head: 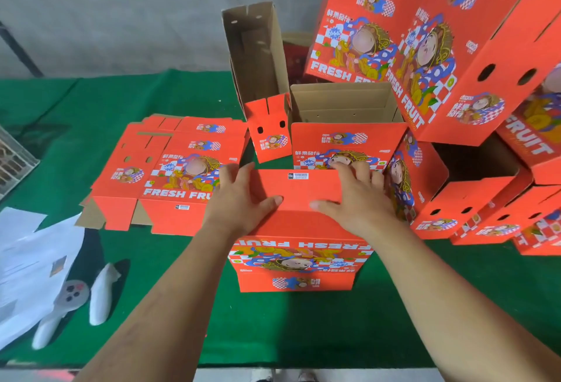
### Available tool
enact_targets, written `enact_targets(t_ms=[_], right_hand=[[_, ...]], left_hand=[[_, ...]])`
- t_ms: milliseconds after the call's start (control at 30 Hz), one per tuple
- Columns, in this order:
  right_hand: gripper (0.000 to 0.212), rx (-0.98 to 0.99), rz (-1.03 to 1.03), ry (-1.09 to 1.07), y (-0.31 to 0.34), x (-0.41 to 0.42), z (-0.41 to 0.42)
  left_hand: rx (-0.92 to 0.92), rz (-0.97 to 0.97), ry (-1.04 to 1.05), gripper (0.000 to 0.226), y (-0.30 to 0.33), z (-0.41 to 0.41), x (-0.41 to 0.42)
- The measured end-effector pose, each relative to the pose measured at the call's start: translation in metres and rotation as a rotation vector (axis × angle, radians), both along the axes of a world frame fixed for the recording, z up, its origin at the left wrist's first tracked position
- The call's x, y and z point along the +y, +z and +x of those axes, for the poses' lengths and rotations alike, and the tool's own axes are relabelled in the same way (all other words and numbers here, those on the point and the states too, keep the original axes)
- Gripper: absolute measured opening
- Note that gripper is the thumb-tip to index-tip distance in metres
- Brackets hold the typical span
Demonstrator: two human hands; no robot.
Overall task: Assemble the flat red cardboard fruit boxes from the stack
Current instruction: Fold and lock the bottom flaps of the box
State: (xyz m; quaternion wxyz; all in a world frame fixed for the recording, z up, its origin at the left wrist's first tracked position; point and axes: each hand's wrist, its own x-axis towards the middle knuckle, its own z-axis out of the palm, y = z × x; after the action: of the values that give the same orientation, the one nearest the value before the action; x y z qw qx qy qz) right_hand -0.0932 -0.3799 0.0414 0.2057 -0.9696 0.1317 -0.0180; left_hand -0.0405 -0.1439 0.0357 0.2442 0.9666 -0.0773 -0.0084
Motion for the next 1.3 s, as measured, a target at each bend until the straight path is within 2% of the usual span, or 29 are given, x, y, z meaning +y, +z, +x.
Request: enact_targets(t_ms=[67, 133, 167, 200, 233, 267, 300, 367, 433, 500, 567, 600, 667, 700, 733, 767, 800, 900, 967, 1067, 1200, 1300], right_hand=[[0.085, -0.133, 0.411, -0.108, 0.004, -0.003, -0.001], [0.071, -0.130, 0.804, -0.336, 0.012, -0.003, -0.002], [0.064, -0.018, 0.962, -0.442, 0.017, -0.004, -0.004], [0.060, 0.125, 1.108, -0.501, 0.023, -0.008, -0.006], [0.062, 0.250, 1.223, -0.499, 0.027, -0.013, -0.009], [0.066, 0.319, 1.317, -0.466, 0.028, -0.018, -0.012], [0.068, 0.323, 1.389, -0.424, 0.025, -0.024, -0.015], [0.070, 0.197, 1.528, -0.391, 0.021, -0.034, -0.015], [0.071, 0.110, 1.627, -0.415, 0.018, -0.045, -0.014], [0.074, 0.192, 1.652, -0.412, 0.015, -0.052, -0.017], [0.073, 0.323, 1.662, -0.359, 0.008, -0.050, -0.022], [0.073, 0.376, 1.662, -0.345, 0.004, -0.049, -0.026], [0.068, 0.433, 1.654, -0.350, -0.003, -0.047, -0.034], [0.063, 0.444, 1.641, -0.347, -0.005, -0.046, -0.037], [0.058, 0.455, 1.628, -0.330, -0.007, -0.044, -0.039], [0.055, 0.459, 1.617, -0.306, -0.008, -0.043, -0.042], [0.055, 0.454, 1.605, -0.282, -0.009, -0.041, -0.044], [0.062, 0.401, 1.530, -0.220, -0.003, -0.032, -0.044], [0.070, 0.299, 1.478, -0.167, 0.003, -0.032, -0.041], [0.066, 0.143, 1.451, -0.062, 0.016, -0.040, -0.034], [0.050, -0.033, 1.369, 0.018, 0.044, -0.053, -0.022], [0.060, -0.186, 1.220, 0.107, 0.071, -0.067, -0.011]], left_hand=[[0.030, -0.245, 0.101, 0.084, -0.001, 0.003, 0.013], [0.206, -0.519, 0.298, 0.066, 0.004, 0.004, 0.023], [0.397, -0.678, 0.382, 0.063, 0.007, 0.001, 0.026], [0.588, -0.798, 0.427, 0.071, 0.012, -0.003, 0.026], [0.722, -0.881, 0.447, 0.079, 0.016, -0.008, 0.025], [0.777, -0.917, 0.445, 0.083, 0.014, -0.009, 0.025], [0.775, -0.939, 0.442, 0.083, 0.014, -0.009, 0.025], [0.644, -0.975, 0.496, 0.085, 0.015, -0.008, 0.027], [0.532, -1.055, 0.504, 0.071, 0.018, -0.014, 0.031], [0.512, -1.160, 0.455, 0.031, 0.017, -0.021, 0.034], [0.460, -1.238, 0.329, 0.012, 0.015, -0.024, 0.036], [0.401, -1.265, 0.299, 0.014, 0.013, -0.026, 0.039], [0.294, -1.302, 0.221, 0.040, 0.012, -0.022, 0.049], [0.284, -1.273, 0.135, 0.061, 0.011, -0.026, 0.056], [0.299, -1.207, 0.070, 0.086, 0.007, -0.025, 0.062], [0.332, -1.150, 0.081, 0.101, 0.003, -0.026, 0.066], [0.387, -1.123, 0.119, 0.104, -0.002, -0.029, 0.070], [0.596, -1.091, 0.093, 0.068, -0.011, -0.039, 0.069], [0.676, -1.051, 0.007, 0.073, -0.021, -0.046, 0.073], [0.540, -1.015, -0.067, 0.068, -0.014, -0.051, 0.066], [0.264, -1.086, -0.017, 0.030, 0.019, -0.040, 0.030], [0.105, -1.073, -0.049, 0.034, 0.044, -0.025, 0.003]])
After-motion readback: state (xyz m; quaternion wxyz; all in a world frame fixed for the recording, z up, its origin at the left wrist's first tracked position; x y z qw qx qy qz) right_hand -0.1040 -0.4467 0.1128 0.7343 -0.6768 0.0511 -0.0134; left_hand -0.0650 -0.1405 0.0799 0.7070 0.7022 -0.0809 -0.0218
